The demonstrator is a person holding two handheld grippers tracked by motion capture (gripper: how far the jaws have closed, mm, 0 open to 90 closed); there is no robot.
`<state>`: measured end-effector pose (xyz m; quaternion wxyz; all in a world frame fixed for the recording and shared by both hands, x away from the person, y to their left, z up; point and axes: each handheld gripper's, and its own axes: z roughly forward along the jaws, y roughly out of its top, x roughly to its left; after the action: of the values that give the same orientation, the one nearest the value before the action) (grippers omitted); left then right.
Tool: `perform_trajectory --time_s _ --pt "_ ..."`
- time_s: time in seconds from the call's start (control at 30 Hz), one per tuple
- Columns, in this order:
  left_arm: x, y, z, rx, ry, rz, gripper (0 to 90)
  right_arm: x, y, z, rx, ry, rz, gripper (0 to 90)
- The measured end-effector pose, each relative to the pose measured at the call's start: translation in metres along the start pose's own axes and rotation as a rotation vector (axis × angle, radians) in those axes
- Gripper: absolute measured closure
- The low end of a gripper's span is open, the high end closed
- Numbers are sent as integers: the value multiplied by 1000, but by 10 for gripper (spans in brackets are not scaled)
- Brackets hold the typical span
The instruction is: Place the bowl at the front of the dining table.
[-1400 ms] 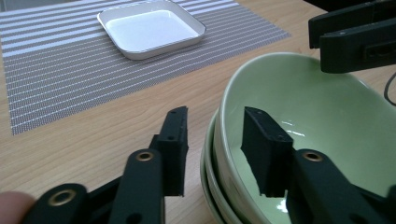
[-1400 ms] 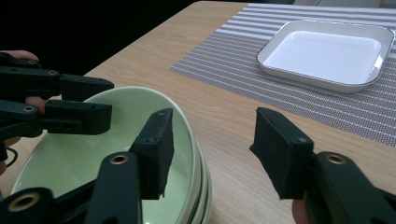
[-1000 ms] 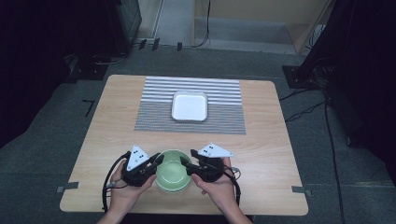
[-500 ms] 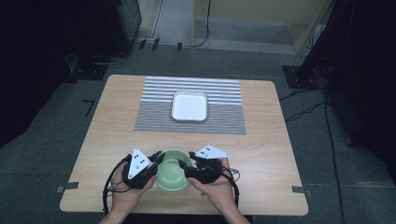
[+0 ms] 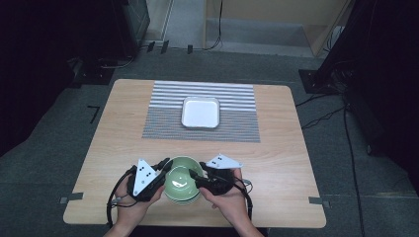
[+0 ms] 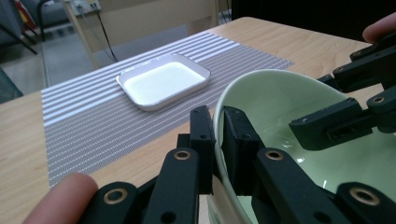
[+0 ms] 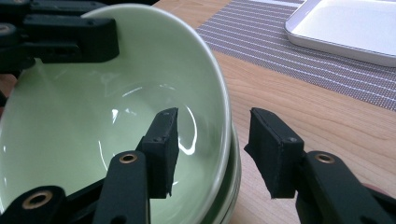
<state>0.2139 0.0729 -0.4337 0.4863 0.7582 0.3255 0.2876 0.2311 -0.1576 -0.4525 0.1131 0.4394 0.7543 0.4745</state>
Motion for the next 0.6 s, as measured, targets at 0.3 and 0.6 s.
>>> perform_trajectory --time_s 0.3,0.6 --pt "-3 5 -7 -43 22 33 835 1 0 1 -5 6 3 541" --pt "-13 12 -15 -86 64 115 837 2 0 0 -17 9 14 559"
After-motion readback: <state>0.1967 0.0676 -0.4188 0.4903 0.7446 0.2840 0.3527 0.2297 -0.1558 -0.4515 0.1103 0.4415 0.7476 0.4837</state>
